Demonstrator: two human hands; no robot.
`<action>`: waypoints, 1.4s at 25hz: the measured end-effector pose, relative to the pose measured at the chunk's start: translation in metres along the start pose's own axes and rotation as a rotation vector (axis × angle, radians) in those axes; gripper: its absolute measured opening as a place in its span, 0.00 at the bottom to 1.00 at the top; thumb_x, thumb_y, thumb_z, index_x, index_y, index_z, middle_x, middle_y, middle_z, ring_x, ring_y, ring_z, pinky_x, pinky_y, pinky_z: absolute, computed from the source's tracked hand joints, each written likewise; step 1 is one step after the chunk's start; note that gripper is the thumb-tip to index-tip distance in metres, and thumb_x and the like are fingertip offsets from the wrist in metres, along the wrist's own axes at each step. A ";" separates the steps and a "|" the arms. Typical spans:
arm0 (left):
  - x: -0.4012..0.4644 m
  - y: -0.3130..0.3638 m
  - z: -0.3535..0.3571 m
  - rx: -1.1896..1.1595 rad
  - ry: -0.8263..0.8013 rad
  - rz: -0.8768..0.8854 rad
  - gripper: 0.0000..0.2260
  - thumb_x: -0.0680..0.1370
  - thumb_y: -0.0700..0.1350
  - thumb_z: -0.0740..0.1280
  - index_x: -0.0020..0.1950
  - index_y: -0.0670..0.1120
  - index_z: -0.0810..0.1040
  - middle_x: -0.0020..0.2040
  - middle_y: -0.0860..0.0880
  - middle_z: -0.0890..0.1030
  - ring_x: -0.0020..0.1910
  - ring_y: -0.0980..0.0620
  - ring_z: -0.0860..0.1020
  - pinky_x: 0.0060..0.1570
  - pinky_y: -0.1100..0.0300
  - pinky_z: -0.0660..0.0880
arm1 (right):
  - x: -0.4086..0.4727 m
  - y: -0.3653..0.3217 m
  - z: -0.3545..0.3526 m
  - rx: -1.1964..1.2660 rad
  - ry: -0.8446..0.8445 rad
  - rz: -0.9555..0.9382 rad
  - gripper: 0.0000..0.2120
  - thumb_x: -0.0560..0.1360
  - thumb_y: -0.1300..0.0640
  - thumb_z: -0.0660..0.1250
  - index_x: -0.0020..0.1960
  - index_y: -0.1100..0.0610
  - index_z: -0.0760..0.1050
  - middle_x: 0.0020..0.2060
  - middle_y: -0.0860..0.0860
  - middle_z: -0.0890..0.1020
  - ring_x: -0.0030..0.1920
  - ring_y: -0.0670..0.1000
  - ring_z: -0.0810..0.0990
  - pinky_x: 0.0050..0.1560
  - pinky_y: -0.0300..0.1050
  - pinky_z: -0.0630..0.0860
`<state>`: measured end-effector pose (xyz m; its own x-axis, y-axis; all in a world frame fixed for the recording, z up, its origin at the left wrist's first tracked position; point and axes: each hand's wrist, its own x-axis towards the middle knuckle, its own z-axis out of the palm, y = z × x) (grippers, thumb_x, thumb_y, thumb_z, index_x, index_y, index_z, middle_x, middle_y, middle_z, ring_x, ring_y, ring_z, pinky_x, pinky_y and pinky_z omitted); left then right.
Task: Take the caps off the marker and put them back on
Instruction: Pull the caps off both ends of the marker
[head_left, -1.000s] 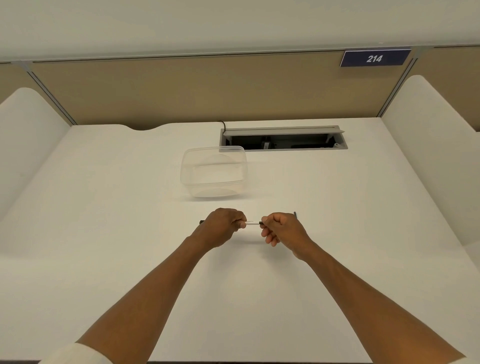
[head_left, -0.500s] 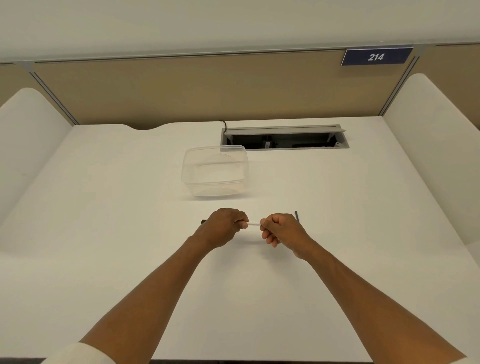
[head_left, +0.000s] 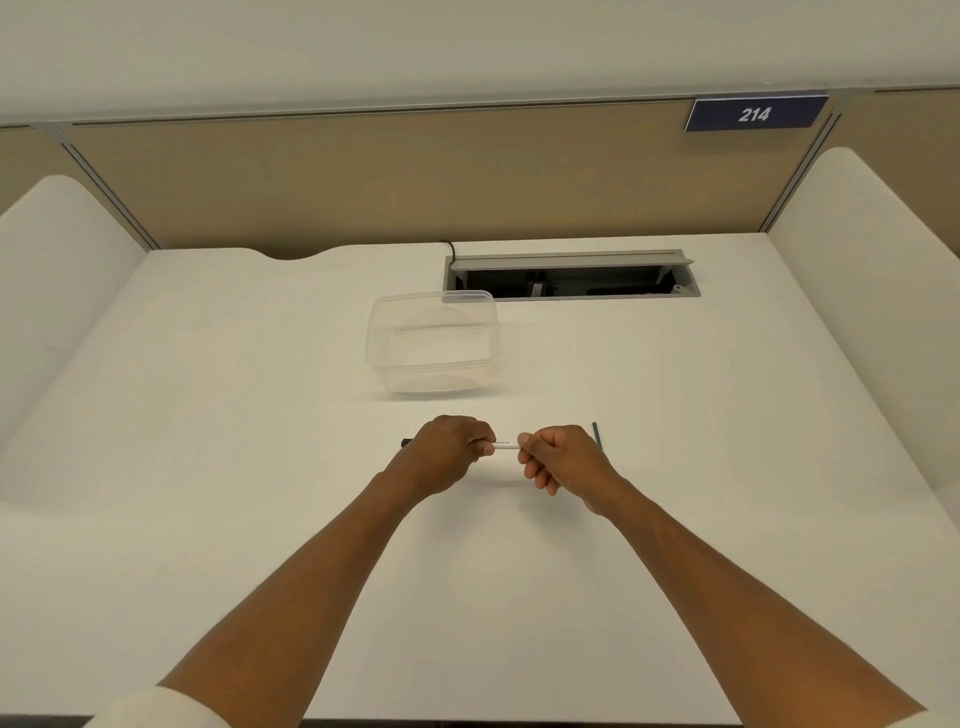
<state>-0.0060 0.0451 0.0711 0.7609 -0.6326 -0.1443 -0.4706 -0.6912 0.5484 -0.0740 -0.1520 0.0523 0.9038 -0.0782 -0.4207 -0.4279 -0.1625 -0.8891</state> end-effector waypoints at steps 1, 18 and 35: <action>0.000 0.000 0.000 -0.004 -0.003 -0.004 0.07 0.81 0.45 0.63 0.48 0.47 0.80 0.40 0.50 0.80 0.40 0.51 0.74 0.41 0.55 0.71 | 0.000 -0.001 0.000 -0.010 0.003 -0.015 0.14 0.79 0.53 0.67 0.41 0.62 0.81 0.31 0.54 0.83 0.29 0.50 0.77 0.28 0.41 0.73; 0.000 0.001 -0.006 0.017 -0.003 0.029 0.07 0.81 0.46 0.62 0.47 0.48 0.79 0.39 0.51 0.78 0.40 0.50 0.74 0.41 0.53 0.71 | -0.002 -0.005 0.005 -0.045 0.037 -0.039 0.18 0.80 0.48 0.64 0.38 0.59 0.79 0.28 0.54 0.81 0.28 0.52 0.77 0.27 0.42 0.72; -0.004 0.008 -0.009 0.007 0.032 0.039 0.07 0.81 0.45 0.63 0.48 0.46 0.80 0.39 0.52 0.77 0.39 0.51 0.72 0.39 0.56 0.69 | -0.010 -0.003 0.006 0.086 0.003 -0.004 0.19 0.80 0.46 0.65 0.40 0.61 0.78 0.31 0.56 0.82 0.28 0.53 0.78 0.29 0.43 0.74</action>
<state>-0.0093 0.0451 0.0836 0.7559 -0.6475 -0.0961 -0.5034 -0.6688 0.5470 -0.0818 -0.1443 0.0585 0.9056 -0.0809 -0.4163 -0.4222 -0.0777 -0.9032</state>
